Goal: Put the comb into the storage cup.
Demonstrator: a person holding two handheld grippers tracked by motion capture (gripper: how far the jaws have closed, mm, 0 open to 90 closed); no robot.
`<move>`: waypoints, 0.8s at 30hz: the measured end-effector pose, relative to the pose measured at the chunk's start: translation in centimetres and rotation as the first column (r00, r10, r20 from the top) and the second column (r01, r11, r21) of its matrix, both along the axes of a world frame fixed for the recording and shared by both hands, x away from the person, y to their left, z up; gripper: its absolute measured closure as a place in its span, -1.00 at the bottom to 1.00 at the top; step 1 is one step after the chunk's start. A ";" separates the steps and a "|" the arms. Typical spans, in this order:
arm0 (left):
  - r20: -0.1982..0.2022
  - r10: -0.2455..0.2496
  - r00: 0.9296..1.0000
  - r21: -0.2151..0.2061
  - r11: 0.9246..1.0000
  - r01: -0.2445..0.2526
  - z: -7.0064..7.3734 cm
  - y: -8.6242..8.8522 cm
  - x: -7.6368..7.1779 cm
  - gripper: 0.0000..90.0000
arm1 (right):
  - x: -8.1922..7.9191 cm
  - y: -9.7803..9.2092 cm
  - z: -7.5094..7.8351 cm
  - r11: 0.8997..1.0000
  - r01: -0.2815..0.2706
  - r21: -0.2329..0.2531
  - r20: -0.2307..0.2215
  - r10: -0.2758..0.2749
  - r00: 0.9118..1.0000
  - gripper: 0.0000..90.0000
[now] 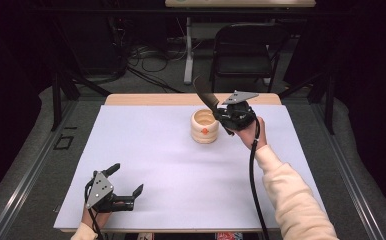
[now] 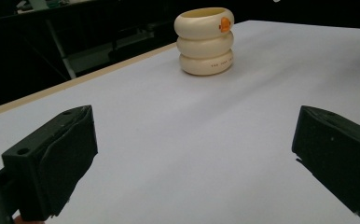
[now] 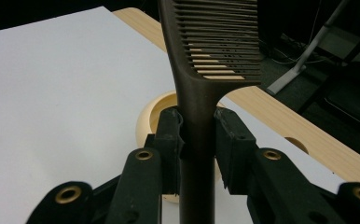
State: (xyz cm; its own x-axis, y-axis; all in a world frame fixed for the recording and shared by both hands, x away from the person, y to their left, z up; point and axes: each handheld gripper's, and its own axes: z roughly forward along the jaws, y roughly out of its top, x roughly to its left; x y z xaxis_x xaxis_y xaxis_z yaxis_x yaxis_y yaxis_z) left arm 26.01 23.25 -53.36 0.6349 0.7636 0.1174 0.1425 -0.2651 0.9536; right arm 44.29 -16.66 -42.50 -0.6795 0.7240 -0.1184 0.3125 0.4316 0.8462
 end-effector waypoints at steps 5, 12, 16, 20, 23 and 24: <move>0.000 0.000 1.000 0.001 1.000 0.000 0.0 0.0 0.0 -1.00 | 0.1 0.1 0.1 1.000 -0.001 -0.004 0.002 0.001 1.000 0.60; 0.000 0.000 1.000 0.000 1.000 0.000 0.0 0.0 0.0 -1.00 | 0.3 0.3 0.3 1.000 -0.005 -0.012 0.004 0.005 1.000 0.60; -0.001 -0.001 1.000 0.000 1.000 0.001 0.0 0.0 0.0 -1.00 | 0.4 0.4 0.5 1.000 -0.006 -0.013 0.006 0.006 1.000 0.60; -0.001 0.000 1.000 0.000 1.000 0.000 0.0 0.0 0.0 -1.00 | 0.5 0.5 0.7 1.000 -0.008 -0.018 0.010 0.008 1.000 0.60; -0.001 0.000 1.000 -0.001 1.000 0.000 0.0 -0.1 0.0 -1.00 | 0.5 0.6 0.8 1.000 -0.009 -0.013 0.013 0.009 1.000 0.60; 0.000 -0.001 1.000 0.002 1.000 0.001 0.0 -0.1 0.1 -1.00 | 0.6 0.7 0.9 1.000 -0.010 -0.011 0.012 0.011 1.000 0.60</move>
